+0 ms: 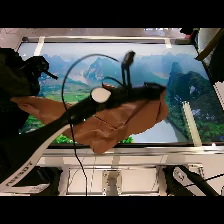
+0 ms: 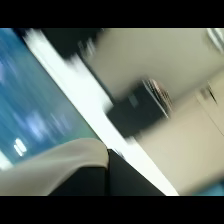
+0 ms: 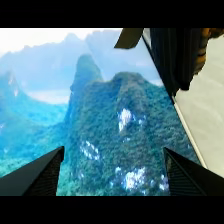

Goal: Fold the clothes and pants, and hang the long-sleeved shirts on hangers.

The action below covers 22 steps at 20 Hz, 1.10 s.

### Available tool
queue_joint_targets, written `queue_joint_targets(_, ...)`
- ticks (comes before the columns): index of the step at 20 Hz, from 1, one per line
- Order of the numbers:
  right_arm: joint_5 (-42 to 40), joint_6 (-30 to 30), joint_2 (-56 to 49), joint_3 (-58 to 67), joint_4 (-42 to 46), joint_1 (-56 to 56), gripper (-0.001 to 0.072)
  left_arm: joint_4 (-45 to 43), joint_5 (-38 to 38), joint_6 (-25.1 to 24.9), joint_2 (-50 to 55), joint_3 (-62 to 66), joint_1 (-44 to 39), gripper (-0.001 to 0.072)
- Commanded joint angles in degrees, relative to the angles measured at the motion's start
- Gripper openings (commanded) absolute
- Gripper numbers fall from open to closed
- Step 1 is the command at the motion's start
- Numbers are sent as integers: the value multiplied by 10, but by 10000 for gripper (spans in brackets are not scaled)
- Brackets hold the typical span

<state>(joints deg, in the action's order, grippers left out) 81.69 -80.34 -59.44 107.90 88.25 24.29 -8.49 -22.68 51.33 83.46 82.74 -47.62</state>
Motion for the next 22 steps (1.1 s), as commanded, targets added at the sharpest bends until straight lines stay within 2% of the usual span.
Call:
queue_joint_targets(1, 2, -2, -3, -66, -12, 0, 683, -57, -33, 58, 10, 47, 119, 6)
queue_joint_targets(5, 1, 7, -3, -194, -126, 0, 683, -199, -137, 162, 11, 46, 224, 6)
queue_joint_targets(8, -29, 58, -3, -327, -247, -1, 683, -301, -150, 236, 12, 46, 264, 6)
queue_joint_targets(10, -65, 111, -3, -428, -345, -2, 684, -304, -161, 237, 12, 46, 281, 7)
queue_joint_targets(13, -223, 153, -6, -579, -414, -45, 683, -305, -177, 232, 16, 46, 284, 26)
queue_joint_targets(14, -271, 153, -14, -612, -422, -65, 683, -305, -182, 227, 17, 46, 282, 287)
queue_joint_targets(15, -300, 158, -30, -631, -430, -86, 683, -305, -185, 227, 16, 47, 282, 648)
queue_joint_targets(16, -306, 173, -55, -633, -442, -105, 683, -305, -186, 226, 15, 47, 285, 696)
queue_joint_targets(18, -306, 216, -111, -618, -482, -134, 683, -305, -190, 227, 9, 47, 308, 696)
queue_joint_targets(20, -313, 224, -171, -583, -486, -143, 683, -305, -220, 229, 0, 47, 355, 694)
queue_joint_targets(22, -314, 224, -218, -545, -481, -133, 683, -305, -294, 250, -4, 46, 412, 636)
